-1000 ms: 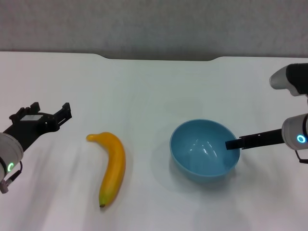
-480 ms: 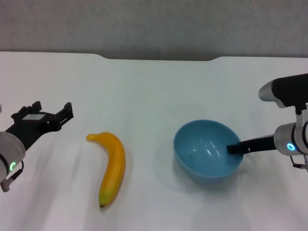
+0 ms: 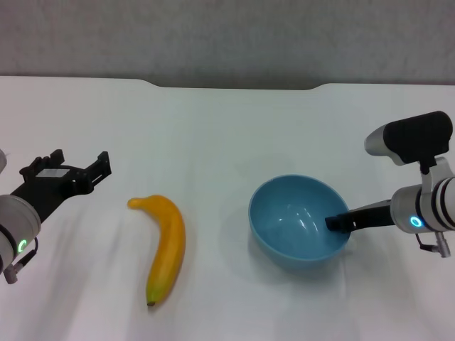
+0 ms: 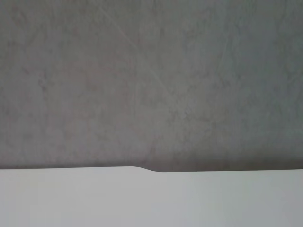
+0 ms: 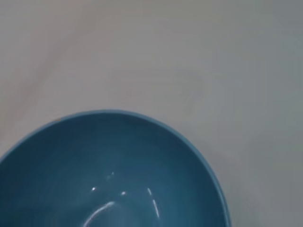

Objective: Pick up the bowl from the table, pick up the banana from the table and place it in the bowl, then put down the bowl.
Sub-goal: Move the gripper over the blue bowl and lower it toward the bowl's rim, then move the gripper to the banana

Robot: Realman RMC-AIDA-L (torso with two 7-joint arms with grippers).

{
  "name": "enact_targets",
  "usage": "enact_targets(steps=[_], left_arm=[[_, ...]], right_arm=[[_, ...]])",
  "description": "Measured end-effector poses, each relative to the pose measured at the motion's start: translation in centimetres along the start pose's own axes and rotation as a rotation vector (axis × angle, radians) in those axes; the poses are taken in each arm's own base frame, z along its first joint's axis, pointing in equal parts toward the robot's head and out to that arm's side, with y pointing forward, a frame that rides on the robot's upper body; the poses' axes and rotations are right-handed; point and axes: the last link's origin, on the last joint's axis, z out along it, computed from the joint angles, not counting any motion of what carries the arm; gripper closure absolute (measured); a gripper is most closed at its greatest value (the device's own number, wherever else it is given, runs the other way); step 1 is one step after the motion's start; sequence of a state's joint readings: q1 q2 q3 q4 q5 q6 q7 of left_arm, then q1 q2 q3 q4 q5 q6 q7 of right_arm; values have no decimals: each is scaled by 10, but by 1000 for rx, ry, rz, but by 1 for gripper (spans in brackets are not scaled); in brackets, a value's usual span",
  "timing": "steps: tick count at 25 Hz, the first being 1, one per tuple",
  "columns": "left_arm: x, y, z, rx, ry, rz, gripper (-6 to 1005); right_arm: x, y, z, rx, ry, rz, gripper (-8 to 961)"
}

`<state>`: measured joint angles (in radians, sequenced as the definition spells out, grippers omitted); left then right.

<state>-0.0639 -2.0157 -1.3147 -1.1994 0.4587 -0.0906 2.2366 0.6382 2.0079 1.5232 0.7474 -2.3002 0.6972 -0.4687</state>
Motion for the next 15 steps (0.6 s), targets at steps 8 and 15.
enact_targets(steps=[8,15], left_arm=[[-1,-1,-1,5,-2,-2,130],[-2,-2,-2,6,-3,-3,130]], right_arm=[[-2,6,2,3,-3,-53,670],[-2,7,2,-1,-10,-48,813]])
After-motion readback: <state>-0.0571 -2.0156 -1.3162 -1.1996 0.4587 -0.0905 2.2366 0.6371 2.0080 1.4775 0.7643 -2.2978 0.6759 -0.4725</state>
